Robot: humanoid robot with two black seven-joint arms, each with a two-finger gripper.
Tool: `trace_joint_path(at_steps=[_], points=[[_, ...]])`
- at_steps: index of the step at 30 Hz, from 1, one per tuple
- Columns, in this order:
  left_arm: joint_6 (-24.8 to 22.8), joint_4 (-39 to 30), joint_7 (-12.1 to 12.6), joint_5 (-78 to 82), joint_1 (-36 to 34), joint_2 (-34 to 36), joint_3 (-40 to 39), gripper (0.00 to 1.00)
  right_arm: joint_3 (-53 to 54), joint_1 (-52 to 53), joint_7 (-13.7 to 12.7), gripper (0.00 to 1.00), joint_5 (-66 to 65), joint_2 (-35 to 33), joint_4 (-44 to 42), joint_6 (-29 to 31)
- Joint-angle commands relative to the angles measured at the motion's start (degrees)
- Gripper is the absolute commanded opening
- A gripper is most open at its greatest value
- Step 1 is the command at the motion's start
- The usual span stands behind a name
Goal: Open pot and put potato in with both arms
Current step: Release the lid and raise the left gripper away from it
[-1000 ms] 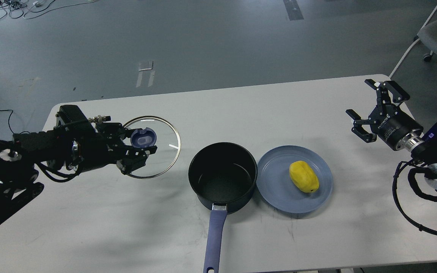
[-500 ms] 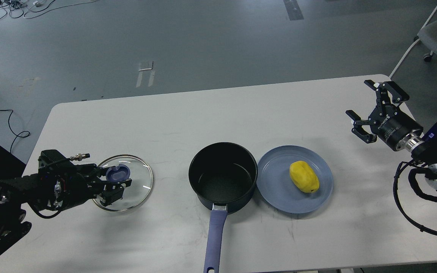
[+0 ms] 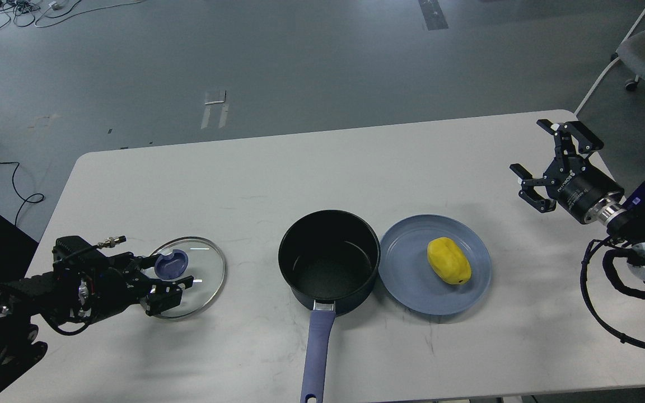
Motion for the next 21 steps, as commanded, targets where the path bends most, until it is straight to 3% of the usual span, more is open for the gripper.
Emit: trace_joint_path(at_steps=[1,5,9,12,15,21], points=[[-0.27,-0.87,0.0,-7.46,-1.47,1.05,-0.53,0.98,-0.44,0.95,0.0,1.0,-1.58,-1.63,0.72,0.0],[-2.72,-4.73,0.0,-17.57,-6.39,3.86,-0.18,0.98,-5.43,6.04,0.0,1.0,-9.83,-6.64,3.27,0.0],[-13.34,-9.48,0.0,-36.96,-13.14,6.94,-0.71,0.98,-16.06,17.01,0.0,1.0,-24.32,-13.4,10.55,0.0],[-18.35,-10.19,0.0,-50.31,-16.49,6.95,-0.79,0.98,-21.77,23.78,0.0,1.0,-32.49,-16.31,15.21,0.0],[-23.98,-10.37,0.0,-64.92,-19.39,6.95,-0.88,0.98,-30.99,33.18,0.0,1.0,-43.56,-16.67,20.48,0.0],[-28.74,-11.42,0.0,-78.57,-20.55,6.42,-3.95,0.98,-46.02,44.54,0.0,1.0,-58.07,-15.63,28.93,0.0]])
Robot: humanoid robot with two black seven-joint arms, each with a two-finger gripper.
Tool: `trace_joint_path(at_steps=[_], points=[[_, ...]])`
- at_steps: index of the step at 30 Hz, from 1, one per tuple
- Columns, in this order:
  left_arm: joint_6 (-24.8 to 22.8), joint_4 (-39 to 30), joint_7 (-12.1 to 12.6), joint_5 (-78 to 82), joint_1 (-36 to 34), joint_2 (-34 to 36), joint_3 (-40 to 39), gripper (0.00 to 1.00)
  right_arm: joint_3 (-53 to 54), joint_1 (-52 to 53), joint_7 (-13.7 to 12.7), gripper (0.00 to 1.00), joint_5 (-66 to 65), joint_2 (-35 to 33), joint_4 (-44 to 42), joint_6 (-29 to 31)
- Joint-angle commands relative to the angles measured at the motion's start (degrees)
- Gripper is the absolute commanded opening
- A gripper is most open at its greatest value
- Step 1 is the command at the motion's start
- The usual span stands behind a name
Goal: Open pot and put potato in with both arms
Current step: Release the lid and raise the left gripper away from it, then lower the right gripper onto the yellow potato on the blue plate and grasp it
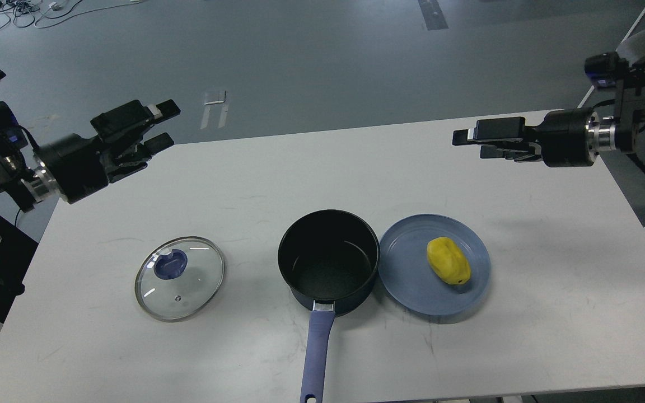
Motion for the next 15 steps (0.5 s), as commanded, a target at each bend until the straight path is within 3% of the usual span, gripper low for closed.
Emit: trace_joint_path(at_steps=[1,15], points=[[-2.01,-0.44,-0.01,-6.79,-0.23,-0.6,-1.95,0.98,-9.49,6.06,-0.01,1.0,-9.82,1.28,4.4,-0.01],[-2.71,-1.58,-0.01,-7.68,-0.23,0.28,-2.03,0.98,-20.58,6.94,-0.01,1.0,-14.84,15.34,-2.19,-0.01]])
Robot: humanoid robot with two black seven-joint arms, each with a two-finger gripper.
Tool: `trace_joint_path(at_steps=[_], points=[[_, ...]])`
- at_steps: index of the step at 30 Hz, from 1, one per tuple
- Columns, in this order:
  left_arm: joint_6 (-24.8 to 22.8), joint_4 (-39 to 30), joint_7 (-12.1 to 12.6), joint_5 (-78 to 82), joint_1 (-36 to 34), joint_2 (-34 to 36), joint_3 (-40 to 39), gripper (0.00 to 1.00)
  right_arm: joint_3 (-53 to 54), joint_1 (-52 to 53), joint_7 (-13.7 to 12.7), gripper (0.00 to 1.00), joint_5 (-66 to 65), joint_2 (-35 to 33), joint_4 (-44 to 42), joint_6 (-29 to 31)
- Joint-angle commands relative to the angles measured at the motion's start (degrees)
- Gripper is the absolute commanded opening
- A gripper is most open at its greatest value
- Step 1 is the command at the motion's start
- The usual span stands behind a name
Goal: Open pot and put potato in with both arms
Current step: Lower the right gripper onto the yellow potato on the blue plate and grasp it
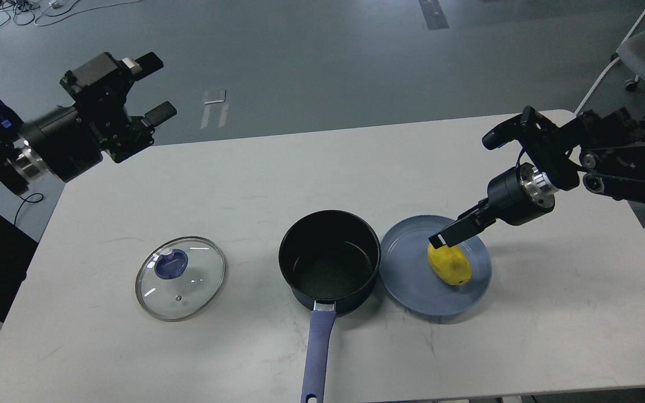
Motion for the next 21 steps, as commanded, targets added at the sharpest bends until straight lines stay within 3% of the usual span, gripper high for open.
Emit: trace_joint_path(at_steps=[1,15,21], points=[[-0.04,-0.68,-0.01,0.08,-0.05,0.15,-0.04,0.98,-2.3,-0.25,0.0,1.0,0.0,2.61,-2.18,0.01],[-0.04,-1.13,-0.01,0.08,-0.05,0.86,-0.39,0.98,-3.53,-2.8,0.0,1.0,0.0,5.07,-4.82,0.01],[-0.04,-2.0,-0.01,0.08,-0.05,1.38,-0.83,0.98,-3.62,-2.98,0.0,0.89,0.09,6.3,-5.96,0.01]])
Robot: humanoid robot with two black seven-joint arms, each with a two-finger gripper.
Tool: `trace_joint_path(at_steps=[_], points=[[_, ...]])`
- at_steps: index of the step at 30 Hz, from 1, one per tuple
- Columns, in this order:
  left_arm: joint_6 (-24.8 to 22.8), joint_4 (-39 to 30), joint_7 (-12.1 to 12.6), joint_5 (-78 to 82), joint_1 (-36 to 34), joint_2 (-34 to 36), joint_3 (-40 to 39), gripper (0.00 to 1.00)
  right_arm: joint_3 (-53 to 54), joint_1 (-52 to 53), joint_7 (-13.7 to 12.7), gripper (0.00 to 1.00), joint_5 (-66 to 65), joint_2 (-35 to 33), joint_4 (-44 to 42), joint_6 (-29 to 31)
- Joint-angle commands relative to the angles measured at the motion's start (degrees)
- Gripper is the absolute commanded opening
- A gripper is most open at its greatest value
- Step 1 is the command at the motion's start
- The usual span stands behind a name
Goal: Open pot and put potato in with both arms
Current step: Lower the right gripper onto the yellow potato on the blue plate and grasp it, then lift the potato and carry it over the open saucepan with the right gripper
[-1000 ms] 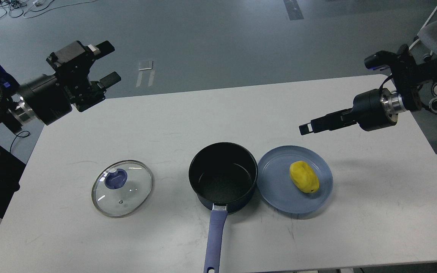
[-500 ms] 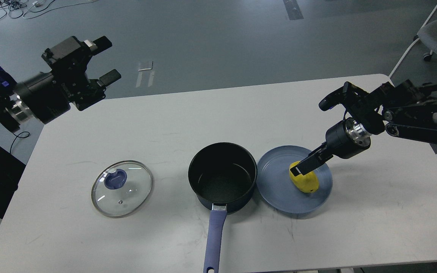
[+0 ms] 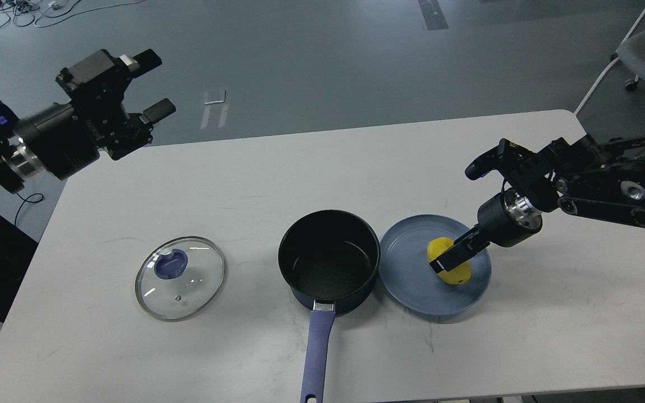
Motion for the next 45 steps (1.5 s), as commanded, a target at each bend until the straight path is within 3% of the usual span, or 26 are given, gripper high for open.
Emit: trace_joint_path(at_steps=[1,2,4,5,7,8,22,29,45], points=[[0.02,-0.4,0.01,0.0,0.11,0.59,-0.08,0.98,-0.06,0.0,0.0,0.82,0.09,0.42,-0.14,0.01],[0.02,-0.49,0.01,0.0,0.11,0.6,0.0,0.98,-0.06,0.0,0.0,0.76,0.09,0.42,-0.14,0.01],[0.02,-0.49,0.01,0.0,0.11,0.68,-0.08,0.98,-0.14,0.0,0.0,0.5,0.18,0.42,-0.05,0.01],[0.02,-0.49,0.01,0.0,0.11,0.68,-0.08,0.98,-0.14,0.0,0.0,0.5,0.18,0.42,-0.05,0.01],[0.02,-0.49,0.01,0.0,0.11,0.77,-0.08,0.98,-0.06,0.17,0.0,0.29,0.18,0.33,0.3,0.01],[0.02,-0.66,0.01,0.0,0.03,0.86,-0.08,0.98,-0.06,0.44,0.0,0.28,0.18,0.24,0.3,0.01],[-0.07,-2.25,0.01,0.0,0.03,2.27,-0.08,0.98,4.43,11.6,0.0,0.28,3.51,-1.52,4.78,0.01],[0.02,-2.78,0.01,0.0,0.03,2.44,-0.08,0.98,4.6,13.45,0.0,0.28,11.77,6.82,4.17,0.01],[0.02,-3.57,0.01,-0.09,0.03,3.32,-0.08,0.98,4.16,8.79,0.0,0.37,12.04,19.05,-2.95,0.01]])
